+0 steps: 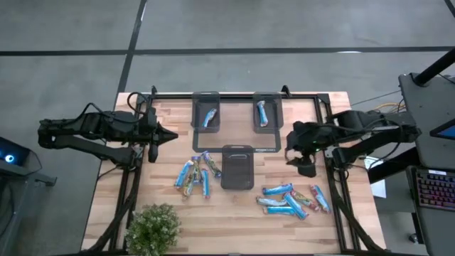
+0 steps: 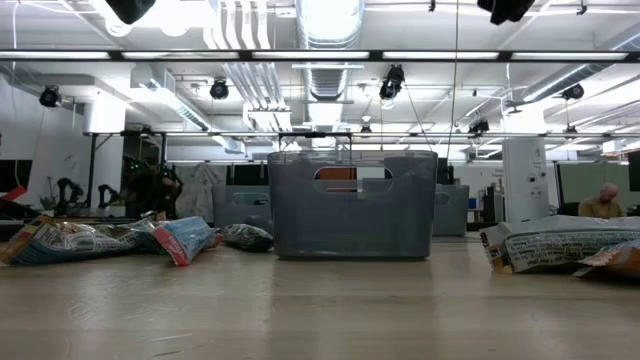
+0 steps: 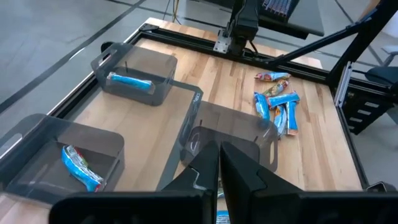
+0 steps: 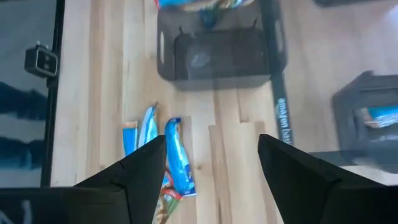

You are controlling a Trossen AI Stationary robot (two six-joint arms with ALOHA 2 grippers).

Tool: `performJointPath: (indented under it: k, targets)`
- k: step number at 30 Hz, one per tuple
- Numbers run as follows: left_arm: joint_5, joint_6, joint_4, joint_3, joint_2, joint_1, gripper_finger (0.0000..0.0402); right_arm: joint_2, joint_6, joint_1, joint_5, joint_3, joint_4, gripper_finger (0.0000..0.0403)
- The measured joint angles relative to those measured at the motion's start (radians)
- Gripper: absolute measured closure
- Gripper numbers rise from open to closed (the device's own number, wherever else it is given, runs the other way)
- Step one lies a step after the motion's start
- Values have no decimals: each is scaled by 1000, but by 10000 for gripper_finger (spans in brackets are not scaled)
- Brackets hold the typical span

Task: Pick and place Granola Bars by type
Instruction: Put the blue granola bar into the bottom black bin

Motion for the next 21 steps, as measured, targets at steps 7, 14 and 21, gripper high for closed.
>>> performJointPath:
  k: [7, 14, 21]
  targets:
    - [0, 0, 0, 0, 0, 0, 401, 96, 2, 34, -36, -10, 1, 165]
    - [0, 22, 0, 0, 0, 0, 401, 194, 9, 84, -37, -44, 2, 158]
    - [0, 23, 0, 0, 0, 0, 401, 288, 33, 131, -37, -53, 14, 160]
